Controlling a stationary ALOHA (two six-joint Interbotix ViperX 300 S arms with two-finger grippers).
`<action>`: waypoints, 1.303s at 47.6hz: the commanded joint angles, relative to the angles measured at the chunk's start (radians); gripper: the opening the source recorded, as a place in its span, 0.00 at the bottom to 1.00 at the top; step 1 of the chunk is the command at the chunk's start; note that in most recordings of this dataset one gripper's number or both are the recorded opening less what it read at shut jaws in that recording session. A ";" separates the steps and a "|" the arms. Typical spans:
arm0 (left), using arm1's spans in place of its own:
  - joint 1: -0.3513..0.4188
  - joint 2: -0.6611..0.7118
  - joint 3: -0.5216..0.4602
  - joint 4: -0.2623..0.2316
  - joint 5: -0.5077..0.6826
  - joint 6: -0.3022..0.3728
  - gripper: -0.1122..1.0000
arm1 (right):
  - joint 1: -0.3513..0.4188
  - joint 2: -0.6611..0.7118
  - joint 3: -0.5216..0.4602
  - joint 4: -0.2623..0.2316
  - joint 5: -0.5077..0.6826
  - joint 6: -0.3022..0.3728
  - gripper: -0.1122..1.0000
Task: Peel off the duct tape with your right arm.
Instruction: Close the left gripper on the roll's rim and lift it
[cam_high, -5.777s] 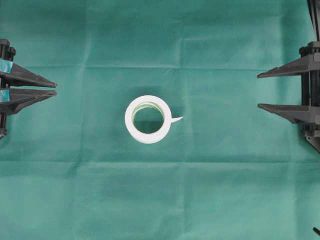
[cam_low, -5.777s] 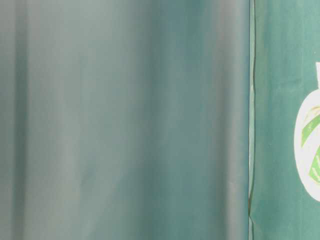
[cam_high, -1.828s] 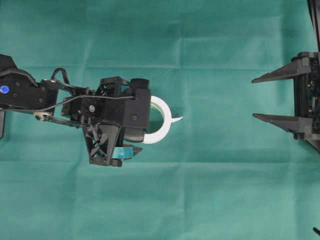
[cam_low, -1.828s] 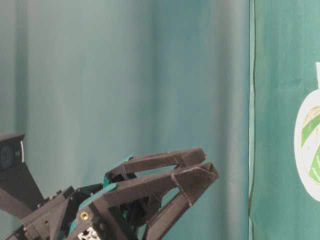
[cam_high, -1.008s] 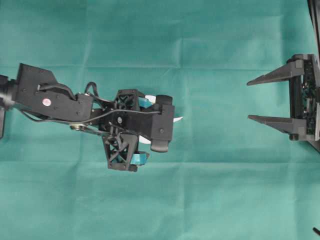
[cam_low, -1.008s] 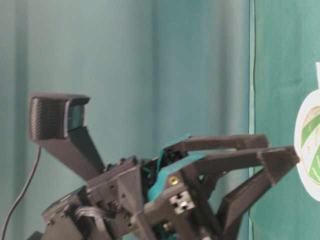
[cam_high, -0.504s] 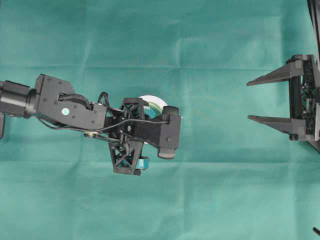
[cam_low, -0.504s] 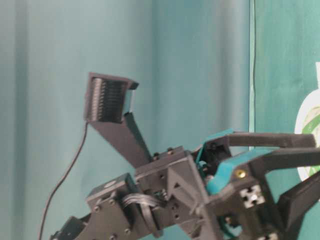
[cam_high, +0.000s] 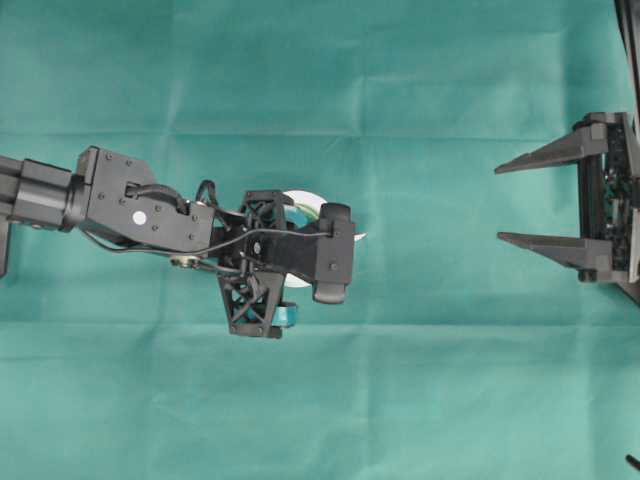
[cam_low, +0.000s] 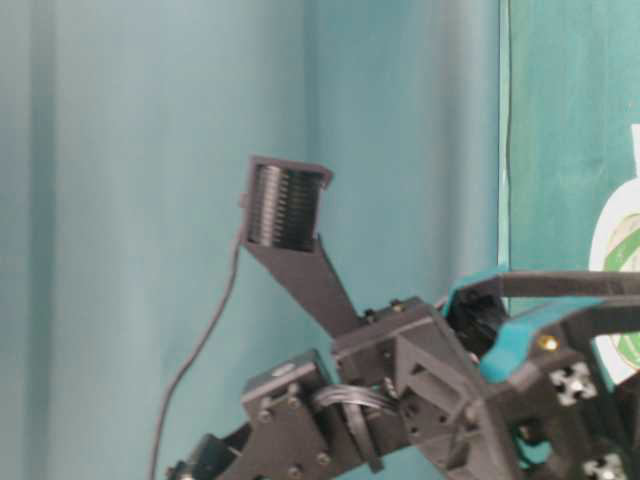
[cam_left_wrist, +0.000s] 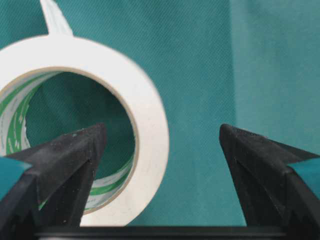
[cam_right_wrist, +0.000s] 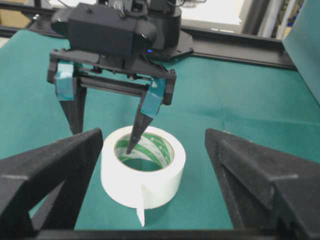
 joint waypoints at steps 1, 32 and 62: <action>0.006 -0.009 -0.002 0.000 -0.015 0.002 0.99 | 0.005 0.014 -0.014 -0.002 -0.015 0.002 0.75; 0.023 0.051 0.015 0.000 -0.075 0.003 0.99 | 0.008 0.075 -0.017 -0.002 -0.051 0.002 0.75; 0.011 0.060 0.014 0.000 -0.071 0.003 0.51 | 0.008 0.075 -0.009 -0.002 -0.051 0.002 0.75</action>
